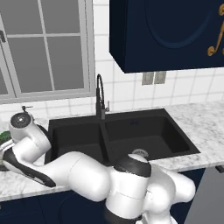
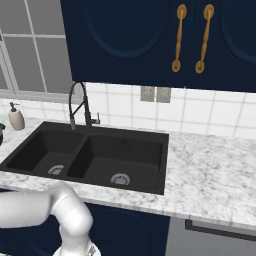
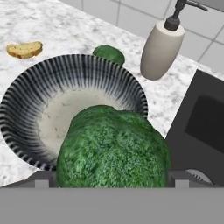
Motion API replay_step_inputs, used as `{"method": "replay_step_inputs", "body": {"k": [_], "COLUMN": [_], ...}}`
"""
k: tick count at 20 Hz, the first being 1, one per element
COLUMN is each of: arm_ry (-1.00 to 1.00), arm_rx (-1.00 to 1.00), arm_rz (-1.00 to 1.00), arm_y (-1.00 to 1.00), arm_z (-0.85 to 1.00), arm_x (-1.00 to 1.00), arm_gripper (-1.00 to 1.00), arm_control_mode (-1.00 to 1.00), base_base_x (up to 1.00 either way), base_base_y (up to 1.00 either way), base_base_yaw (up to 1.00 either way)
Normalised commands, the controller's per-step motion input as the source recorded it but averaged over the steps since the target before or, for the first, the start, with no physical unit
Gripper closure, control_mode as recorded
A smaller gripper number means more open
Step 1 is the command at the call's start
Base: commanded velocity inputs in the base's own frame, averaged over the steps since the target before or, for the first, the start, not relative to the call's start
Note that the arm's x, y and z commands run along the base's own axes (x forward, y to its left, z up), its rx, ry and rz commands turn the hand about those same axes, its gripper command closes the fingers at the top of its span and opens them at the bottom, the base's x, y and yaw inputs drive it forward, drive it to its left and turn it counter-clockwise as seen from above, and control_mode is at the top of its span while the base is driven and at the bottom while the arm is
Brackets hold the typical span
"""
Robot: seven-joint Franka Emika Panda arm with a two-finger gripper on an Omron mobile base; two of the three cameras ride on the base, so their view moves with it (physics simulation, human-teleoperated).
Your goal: Pick the broccoli from the sink and place it in the bowl. Then pick the bowl and place it in the microwave. Then close the microwave door and press the start button.
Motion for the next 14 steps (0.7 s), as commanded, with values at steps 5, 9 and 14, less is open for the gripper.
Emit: {"method": "replay_step_inputs", "body": {"k": [5,9,14], "arm_ry": [0.06,0.12,0.14], "arm_rx": [0.0,0.0,0.0], "arm_rz": [0.0,0.0,0.0], "arm_y": [0.39,0.39,0.3], "arm_z": [-0.18,-0.09,-0.21], "arm_x": [0.31,0.22,0.07], "arm_gripper": [1.0,1.0,-1.0], "arm_control_mode": [-1.0,-1.0,-1.0], "base_base_x": [0.0,0.0,0.0], "base_base_y": [0.0,0.0,0.0], "base_base_yaw": [0.0,0.0,0.0]}}
